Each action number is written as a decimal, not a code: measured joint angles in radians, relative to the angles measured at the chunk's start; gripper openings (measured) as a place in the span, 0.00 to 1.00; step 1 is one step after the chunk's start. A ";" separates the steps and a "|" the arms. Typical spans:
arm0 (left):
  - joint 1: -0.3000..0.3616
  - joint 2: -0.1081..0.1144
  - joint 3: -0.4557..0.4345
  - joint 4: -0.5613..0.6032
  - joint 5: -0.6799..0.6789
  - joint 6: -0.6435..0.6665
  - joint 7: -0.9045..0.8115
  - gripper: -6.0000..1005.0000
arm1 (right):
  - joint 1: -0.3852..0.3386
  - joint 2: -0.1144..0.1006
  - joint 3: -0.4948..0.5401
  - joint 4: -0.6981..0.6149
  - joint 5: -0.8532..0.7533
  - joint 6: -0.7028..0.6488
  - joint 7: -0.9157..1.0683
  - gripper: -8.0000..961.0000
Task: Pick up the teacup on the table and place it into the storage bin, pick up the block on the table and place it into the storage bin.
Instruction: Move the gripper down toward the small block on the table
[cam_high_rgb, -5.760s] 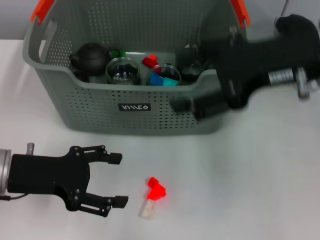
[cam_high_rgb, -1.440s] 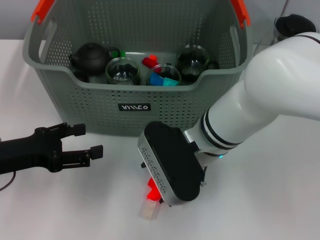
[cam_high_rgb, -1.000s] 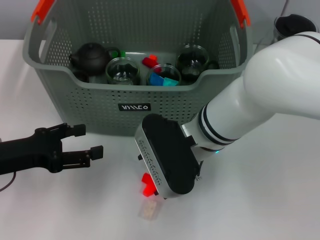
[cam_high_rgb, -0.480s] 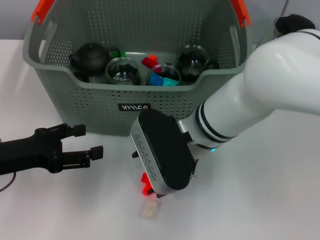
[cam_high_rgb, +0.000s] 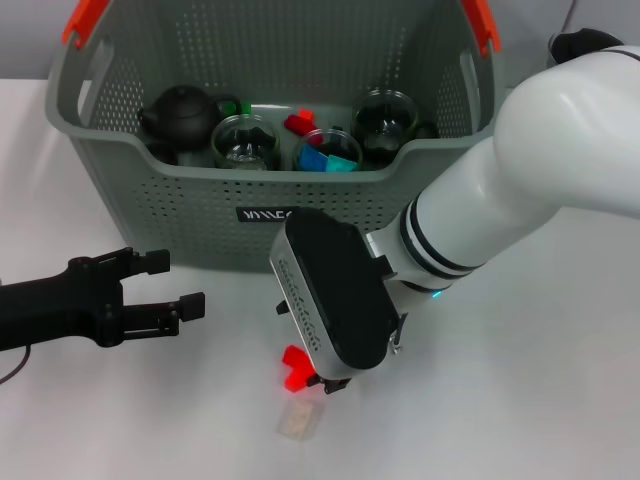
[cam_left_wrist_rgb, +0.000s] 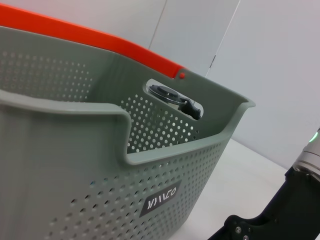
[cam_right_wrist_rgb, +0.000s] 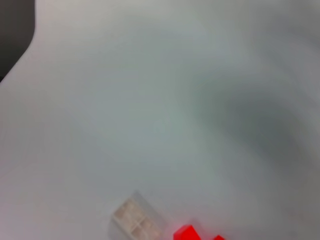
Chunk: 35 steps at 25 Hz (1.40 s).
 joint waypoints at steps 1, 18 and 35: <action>0.000 0.000 0.000 0.000 0.000 0.000 0.000 0.93 | -0.001 0.000 0.002 0.000 0.000 -0.001 0.000 0.95; -0.003 0.000 0.000 0.000 0.000 -0.001 0.001 0.92 | -0.009 -0.003 0.061 0.004 -0.007 -0.106 0.000 0.95; -0.003 0.003 0.000 0.000 0.001 0.000 0.023 0.90 | -0.010 0.007 0.075 0.019 -0.014 -0.160 0.027 0.95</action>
